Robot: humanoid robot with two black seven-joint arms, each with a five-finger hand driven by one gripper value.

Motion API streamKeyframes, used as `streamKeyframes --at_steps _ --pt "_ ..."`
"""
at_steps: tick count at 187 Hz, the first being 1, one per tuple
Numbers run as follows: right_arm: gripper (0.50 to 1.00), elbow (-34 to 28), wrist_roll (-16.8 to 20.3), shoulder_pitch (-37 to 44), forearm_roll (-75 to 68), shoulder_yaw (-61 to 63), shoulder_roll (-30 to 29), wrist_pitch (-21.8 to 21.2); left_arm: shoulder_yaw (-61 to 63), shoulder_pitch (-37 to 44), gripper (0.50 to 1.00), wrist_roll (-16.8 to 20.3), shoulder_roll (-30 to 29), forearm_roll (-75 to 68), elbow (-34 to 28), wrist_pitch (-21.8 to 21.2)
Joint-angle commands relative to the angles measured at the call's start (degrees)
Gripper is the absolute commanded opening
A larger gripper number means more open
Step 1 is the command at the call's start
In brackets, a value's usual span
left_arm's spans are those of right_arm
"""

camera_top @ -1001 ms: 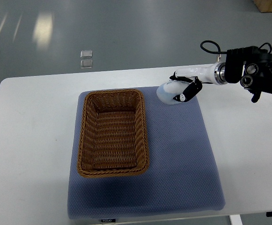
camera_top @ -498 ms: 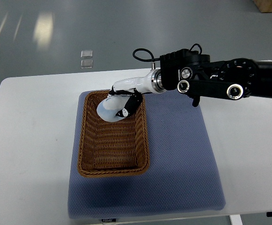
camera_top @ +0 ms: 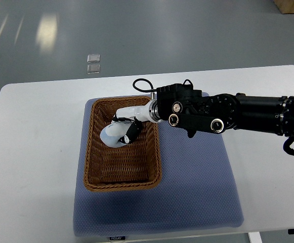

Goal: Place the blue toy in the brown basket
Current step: 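Carry the egg toy over the wicker basket and lower it inside, then open the right hand and lift it away from the basket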

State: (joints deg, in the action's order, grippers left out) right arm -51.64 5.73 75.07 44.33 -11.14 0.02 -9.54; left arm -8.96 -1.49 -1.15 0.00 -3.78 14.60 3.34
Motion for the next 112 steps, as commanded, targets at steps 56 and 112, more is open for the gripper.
streamKeyframes --at_steps 56,112 --pt "0.829 1.9 -1.3 -2.8 1.6 0.5 0.0 0.1 0.2 0.0 1.0 0.0 0.0 0.0 0.0 0.0" --pt "0.895 1.9 -1.4 -0.6 0.3 7.8 0.0 -1.4 0.1 0.0 1.0 0.0 0.0 0.0 0.1 0.0"
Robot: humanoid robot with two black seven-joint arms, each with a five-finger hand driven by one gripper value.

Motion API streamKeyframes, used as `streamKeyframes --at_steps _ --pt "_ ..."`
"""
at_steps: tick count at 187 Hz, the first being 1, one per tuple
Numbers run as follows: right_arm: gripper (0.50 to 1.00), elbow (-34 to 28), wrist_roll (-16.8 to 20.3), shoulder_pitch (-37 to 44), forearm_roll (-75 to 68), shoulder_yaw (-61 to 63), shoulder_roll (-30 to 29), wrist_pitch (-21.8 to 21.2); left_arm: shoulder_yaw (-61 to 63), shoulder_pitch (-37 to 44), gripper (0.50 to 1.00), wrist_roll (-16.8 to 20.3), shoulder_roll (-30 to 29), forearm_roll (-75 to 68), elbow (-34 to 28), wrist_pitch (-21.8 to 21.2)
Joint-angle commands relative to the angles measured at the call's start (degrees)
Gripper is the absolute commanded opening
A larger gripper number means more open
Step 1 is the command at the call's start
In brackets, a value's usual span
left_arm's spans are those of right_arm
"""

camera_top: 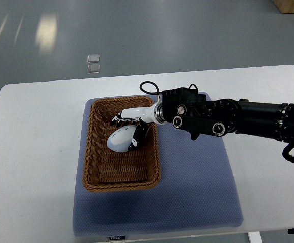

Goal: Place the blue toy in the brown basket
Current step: 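Open the right hand and lift it away from the basket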

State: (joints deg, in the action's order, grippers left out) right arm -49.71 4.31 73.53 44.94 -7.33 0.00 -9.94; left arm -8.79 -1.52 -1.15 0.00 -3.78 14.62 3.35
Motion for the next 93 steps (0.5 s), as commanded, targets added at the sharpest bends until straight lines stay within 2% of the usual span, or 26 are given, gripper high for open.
streamKeyframes --at_steps 1,42,70,93 --pt "0.895 0.0 0.0 0.9 -0.3 4.0 0.0 -1.0 -0.1 0.0 1.0 0.0 0.0 0.0 0.1 0.0" --pt "0.897 -0.6 -0.1 1.6 -1.9 14.4 7.1 -5.2 0.0 0.0 1.0 -0.1 0.0 0.0 0.1 0.0" --pt "0.897 -0.4 -0.1 0.0 -7.8 20.9 10.2 -4.6 0.0 -0.1 1.0 0.0 0.0 0.0 0.1 0.1" --pt "0.897 -0.2 -0.5 -5.1 -8.6 29.6 12.1 -4.0 -0.1 -0.1 1.0 0.0 0.0 0.0 0.1 0.0"
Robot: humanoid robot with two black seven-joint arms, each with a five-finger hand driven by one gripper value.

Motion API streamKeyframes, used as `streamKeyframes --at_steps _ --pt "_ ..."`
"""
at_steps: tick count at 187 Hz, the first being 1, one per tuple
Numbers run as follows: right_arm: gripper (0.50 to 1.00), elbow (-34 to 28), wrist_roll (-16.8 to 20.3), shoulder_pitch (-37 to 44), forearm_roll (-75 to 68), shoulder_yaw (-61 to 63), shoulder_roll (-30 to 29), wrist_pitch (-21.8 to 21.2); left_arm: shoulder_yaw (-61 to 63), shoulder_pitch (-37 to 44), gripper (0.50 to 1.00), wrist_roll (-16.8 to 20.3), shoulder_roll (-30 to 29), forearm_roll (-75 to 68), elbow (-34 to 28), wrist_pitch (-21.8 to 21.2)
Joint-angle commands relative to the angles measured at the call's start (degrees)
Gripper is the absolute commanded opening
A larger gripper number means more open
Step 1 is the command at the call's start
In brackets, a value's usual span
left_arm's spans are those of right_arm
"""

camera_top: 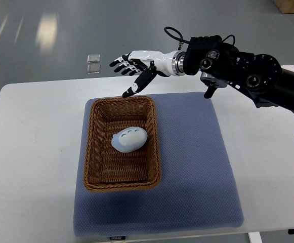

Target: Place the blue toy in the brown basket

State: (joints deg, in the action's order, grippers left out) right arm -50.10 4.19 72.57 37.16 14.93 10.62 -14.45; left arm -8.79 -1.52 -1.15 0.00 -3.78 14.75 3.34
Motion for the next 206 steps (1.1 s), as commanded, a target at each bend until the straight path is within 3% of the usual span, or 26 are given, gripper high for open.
streamKeyframes --at_steps 1,49,70,120,206 --pt "0.897 0.2 -0.4 -4.1 -0.9 7.4 1.5 0.5 -0.1 -0.1 1.0 0.0 0.0 0.0 0.0 0.0" --pt "0.897 0.4 -8.6 -24.1 -13.6 38.3 -0.8 3.0 -0.1 0.0 1.0 0.0 0.0 0.0 -0.2 0.0" --pt "0.897 0.5 -10.0 -30.4 -23.1 46.5 -1.6 2.7 0.0 0.0 1.0 0.0 0.0 0.0 -0.1 0.0" --pt "0.897 2.5 -13.0 -37.9 -29.9 48.4 -6.7 2.1 0.0 0.0 1.0 -0.1 0.0 0.0 -0.1 0.0" --pt "0.901 3.7 -13.3 -38.7 -29.9 47.6 -9.3 -1.7 0.0 0.0 1.0 0.0 0.0 0.0 -0.1 0.0"
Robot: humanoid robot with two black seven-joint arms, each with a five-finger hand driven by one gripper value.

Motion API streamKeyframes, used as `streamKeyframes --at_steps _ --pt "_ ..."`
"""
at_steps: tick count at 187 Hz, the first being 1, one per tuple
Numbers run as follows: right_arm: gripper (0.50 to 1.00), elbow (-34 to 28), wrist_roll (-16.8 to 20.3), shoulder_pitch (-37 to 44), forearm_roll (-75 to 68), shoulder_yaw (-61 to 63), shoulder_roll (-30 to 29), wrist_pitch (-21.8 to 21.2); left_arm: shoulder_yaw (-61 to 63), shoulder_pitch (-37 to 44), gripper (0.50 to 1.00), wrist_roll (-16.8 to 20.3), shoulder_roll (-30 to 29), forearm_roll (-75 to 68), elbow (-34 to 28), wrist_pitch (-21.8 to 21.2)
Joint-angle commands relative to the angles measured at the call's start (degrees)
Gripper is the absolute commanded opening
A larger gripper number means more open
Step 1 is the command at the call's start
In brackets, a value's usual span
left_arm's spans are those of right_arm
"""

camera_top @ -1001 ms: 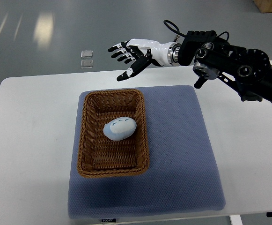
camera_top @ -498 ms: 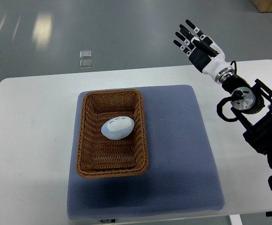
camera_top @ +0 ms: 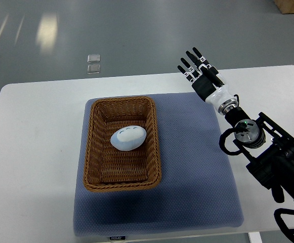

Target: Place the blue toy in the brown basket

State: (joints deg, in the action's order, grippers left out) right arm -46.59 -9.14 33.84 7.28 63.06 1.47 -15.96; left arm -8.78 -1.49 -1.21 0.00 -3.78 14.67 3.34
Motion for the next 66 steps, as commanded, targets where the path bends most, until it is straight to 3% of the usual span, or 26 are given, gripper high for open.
streamKeyframes --at_steps 1,66 --pt "0.901 0.2 0.0 0.0 0.0 -0.5 -0.1 -0.2 0.0 0.0 1.0 0.1 0.0 0.0 0.0 0.0" --pt "0.905 1.4 0.0 0.0 0.0 -0.5 -0.7 -0.2 0.0 0.1 1.0 0.1 0.0 0.0 0.0 0.0"
